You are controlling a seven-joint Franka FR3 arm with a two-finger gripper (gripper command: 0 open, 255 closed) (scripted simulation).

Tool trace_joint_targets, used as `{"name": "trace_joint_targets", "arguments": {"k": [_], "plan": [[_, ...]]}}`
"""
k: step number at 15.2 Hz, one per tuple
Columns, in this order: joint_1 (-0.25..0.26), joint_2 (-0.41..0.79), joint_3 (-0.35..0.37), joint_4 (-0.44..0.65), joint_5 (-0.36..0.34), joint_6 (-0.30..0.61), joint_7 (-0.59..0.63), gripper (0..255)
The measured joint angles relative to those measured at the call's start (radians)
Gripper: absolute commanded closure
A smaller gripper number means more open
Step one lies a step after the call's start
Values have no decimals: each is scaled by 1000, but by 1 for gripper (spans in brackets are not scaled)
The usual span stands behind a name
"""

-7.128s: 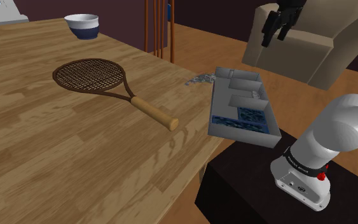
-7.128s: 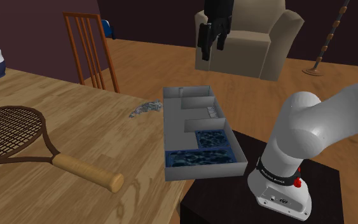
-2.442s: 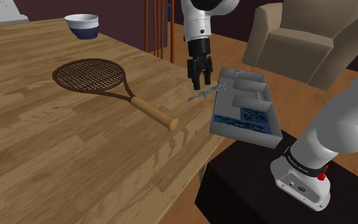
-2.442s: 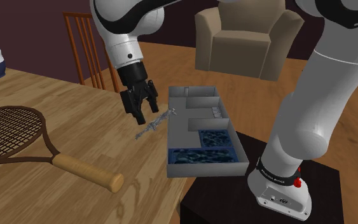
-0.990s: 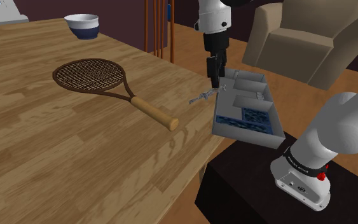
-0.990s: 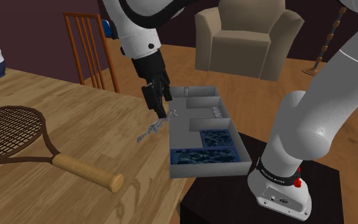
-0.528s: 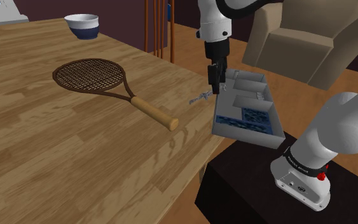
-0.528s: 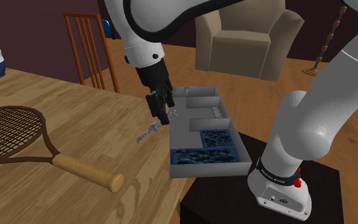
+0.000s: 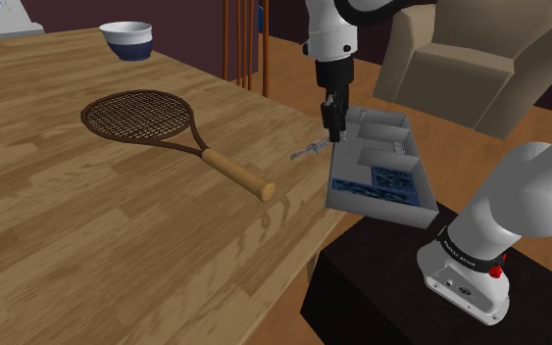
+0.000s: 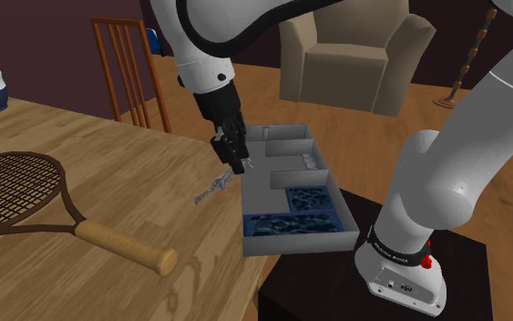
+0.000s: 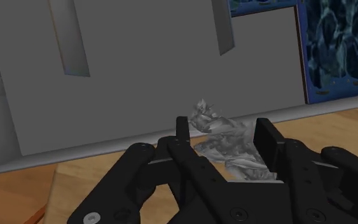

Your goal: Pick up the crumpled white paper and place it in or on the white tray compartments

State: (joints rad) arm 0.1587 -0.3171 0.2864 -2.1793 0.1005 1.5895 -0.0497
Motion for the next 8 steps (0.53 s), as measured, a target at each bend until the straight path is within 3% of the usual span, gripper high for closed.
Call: {"name": "trace_joint_targets", "arguments": {"k": [8], "plan": [[1,-5,-2,16,15,-7,-2,255]]}}
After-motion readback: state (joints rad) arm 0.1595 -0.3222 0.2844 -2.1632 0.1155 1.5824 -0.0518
